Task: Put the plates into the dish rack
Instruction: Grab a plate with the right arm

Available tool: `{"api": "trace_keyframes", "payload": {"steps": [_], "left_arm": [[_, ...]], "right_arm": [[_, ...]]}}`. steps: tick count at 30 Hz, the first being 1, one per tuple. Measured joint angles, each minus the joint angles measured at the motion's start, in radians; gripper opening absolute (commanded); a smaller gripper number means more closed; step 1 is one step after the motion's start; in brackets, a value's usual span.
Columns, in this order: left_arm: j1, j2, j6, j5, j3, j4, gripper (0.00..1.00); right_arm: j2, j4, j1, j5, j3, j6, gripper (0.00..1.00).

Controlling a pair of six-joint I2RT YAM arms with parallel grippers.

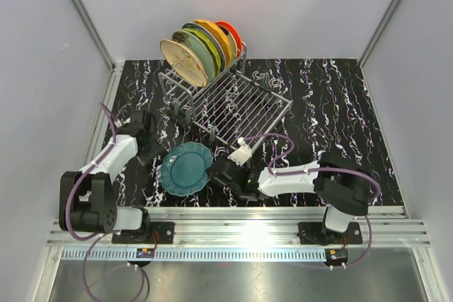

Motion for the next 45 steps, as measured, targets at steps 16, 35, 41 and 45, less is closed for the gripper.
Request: {"api": "trace_keyframes", "payload": {"steps": [16,35,41,45], "left_arm": [[-0.022,-0.004,-0.138,0.027,-0.127,0.122,0.5],[-0.025,-0.04,-0.164,0.023,-0.177,0.209,0.5],[-0.026,-0.054,-0.172,0.036,-0.189,0.235,0.5],[-0.026,-0.063,-0.174,0.039,-0.199,0.245,0.5]], "right_arm": [[-0.013,0.031,0.001,-0.031,-0.012,0.001,0.14],[0.074,0.002,0.004,-0.07,0.042,-0.034,0.3],[0.099,0.005,0.006,-0.088,0.064,-0.045,0.36],[0.107,0.013,0.006,-0.088,0.065,-0.046,0.38]]}}
